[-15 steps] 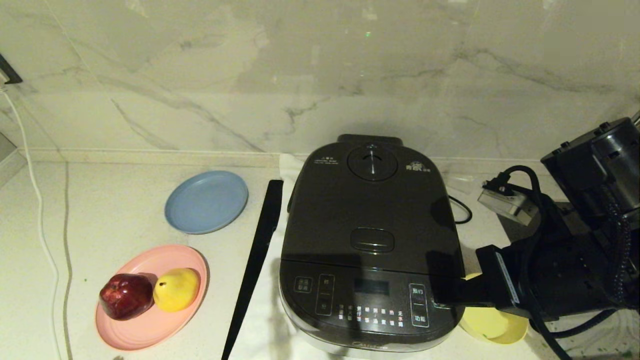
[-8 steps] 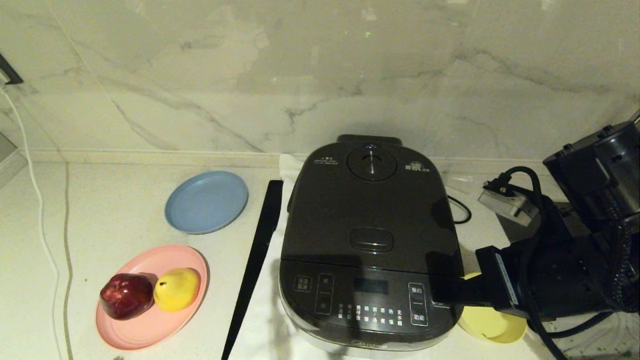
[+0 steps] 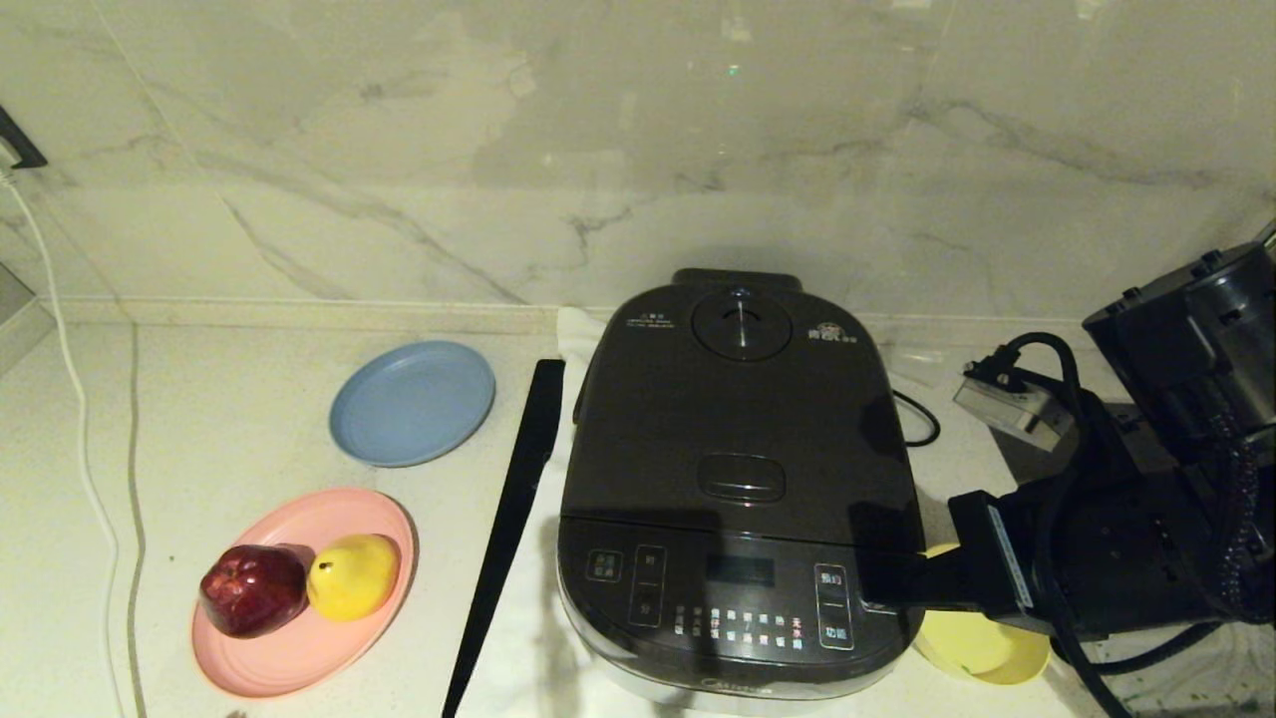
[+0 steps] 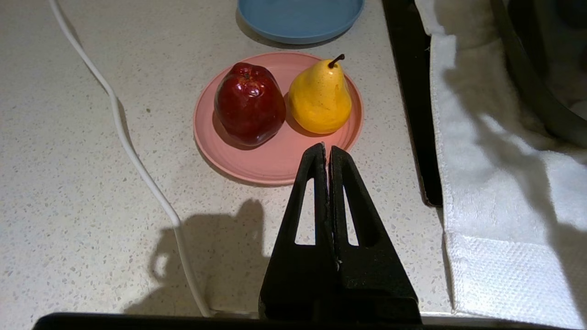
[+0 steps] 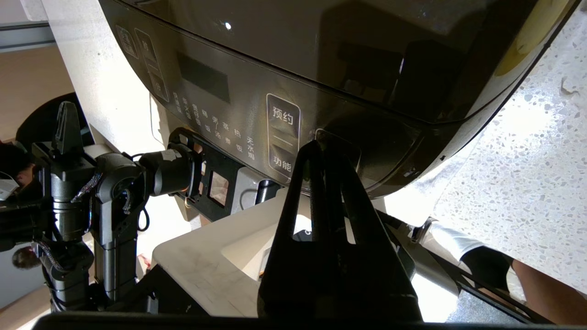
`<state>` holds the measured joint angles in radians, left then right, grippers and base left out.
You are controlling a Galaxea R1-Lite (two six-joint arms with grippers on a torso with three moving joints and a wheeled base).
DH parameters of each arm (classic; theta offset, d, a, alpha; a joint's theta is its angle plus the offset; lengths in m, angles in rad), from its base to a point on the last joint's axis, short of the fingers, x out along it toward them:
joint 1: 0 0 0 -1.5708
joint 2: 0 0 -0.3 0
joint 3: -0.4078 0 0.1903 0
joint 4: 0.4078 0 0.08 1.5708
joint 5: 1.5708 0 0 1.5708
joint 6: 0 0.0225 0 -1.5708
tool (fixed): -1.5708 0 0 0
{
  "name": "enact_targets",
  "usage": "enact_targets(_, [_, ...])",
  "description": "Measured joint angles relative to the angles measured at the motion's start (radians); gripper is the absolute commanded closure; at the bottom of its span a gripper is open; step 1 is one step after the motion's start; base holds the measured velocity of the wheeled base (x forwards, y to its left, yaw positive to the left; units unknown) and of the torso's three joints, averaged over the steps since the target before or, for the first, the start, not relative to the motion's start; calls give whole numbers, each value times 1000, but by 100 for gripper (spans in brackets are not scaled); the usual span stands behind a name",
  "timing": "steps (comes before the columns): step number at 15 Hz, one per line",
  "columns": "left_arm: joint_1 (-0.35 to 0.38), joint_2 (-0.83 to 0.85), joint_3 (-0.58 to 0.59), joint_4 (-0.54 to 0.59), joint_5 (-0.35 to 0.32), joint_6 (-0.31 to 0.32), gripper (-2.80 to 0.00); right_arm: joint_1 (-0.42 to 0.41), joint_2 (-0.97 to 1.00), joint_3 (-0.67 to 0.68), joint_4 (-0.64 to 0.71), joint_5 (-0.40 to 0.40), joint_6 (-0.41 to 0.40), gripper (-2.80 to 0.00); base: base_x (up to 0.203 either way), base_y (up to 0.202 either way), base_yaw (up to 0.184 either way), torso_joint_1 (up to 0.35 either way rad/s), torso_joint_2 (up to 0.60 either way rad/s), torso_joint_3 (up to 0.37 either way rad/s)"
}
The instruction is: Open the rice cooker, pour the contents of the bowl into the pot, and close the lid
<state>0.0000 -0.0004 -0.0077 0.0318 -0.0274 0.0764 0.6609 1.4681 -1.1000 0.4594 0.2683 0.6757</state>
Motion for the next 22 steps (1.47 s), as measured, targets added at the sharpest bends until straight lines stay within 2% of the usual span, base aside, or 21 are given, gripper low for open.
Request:
enact_targets(11, [0, 0, 0, 0, 0, 0, 0, -14, -78, -52, 3, -5, 32, 0, 0, 0, 0, 0, 0, 0])
enact_targets(14, [0, 0, 0, 0, 0, 0, 0, -65, -131, -113, 11, -56, 24, 0, 0, 0, 0, 0, 0, 0])
enact_targets(17, [0, 0, 0, 0, 0, 0, 0, -145, -186, -166, 53, -227, -26, 0, 0, 0, 0, 0, 0, 0])
enact_targets(22, [0, 0, 0, 0, 0, 0, 0, -219, -322, -169, 71, -645, -151, 0, 0, 0, 0, 0, 0, 0])
